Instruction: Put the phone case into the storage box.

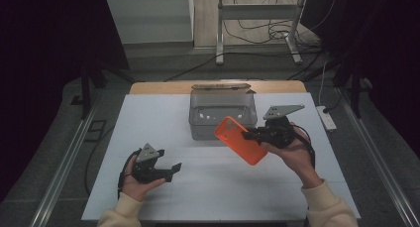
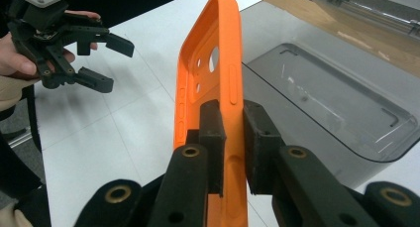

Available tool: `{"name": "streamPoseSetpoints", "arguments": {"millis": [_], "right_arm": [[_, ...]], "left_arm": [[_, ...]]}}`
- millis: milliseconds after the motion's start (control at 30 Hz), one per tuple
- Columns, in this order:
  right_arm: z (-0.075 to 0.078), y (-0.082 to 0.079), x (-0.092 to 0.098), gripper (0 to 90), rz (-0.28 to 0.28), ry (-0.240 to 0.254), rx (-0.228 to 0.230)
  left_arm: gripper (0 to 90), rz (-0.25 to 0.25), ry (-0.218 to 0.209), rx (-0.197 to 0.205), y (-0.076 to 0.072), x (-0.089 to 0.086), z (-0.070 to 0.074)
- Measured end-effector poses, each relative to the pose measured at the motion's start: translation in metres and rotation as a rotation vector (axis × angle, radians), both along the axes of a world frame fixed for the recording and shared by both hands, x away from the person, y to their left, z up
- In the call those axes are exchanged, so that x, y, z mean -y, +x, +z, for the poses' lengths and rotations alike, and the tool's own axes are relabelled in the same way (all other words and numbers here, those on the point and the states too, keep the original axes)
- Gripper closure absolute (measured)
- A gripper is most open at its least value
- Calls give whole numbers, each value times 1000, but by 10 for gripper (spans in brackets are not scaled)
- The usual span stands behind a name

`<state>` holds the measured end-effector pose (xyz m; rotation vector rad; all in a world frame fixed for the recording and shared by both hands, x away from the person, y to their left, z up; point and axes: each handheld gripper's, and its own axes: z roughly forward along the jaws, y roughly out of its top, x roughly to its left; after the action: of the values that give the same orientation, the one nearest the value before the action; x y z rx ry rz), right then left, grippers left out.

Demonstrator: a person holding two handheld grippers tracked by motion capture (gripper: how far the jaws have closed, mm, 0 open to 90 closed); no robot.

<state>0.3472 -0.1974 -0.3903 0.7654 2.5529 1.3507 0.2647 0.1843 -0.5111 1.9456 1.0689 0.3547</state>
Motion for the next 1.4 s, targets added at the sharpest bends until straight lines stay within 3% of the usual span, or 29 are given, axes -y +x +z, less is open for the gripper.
{"name": "streamPoseSetpoints", "arguments": {"millis": [767, 1400], "right_arm": [[8, 2, 6, 800, -95, 4, 27], [14, 5, 9, 799, -140, 25, 34]], "left_arm": [[158, -13, 14, -6, 1, 2, -1], [156, -14, 13, 2, 0, 2, 0]]}}
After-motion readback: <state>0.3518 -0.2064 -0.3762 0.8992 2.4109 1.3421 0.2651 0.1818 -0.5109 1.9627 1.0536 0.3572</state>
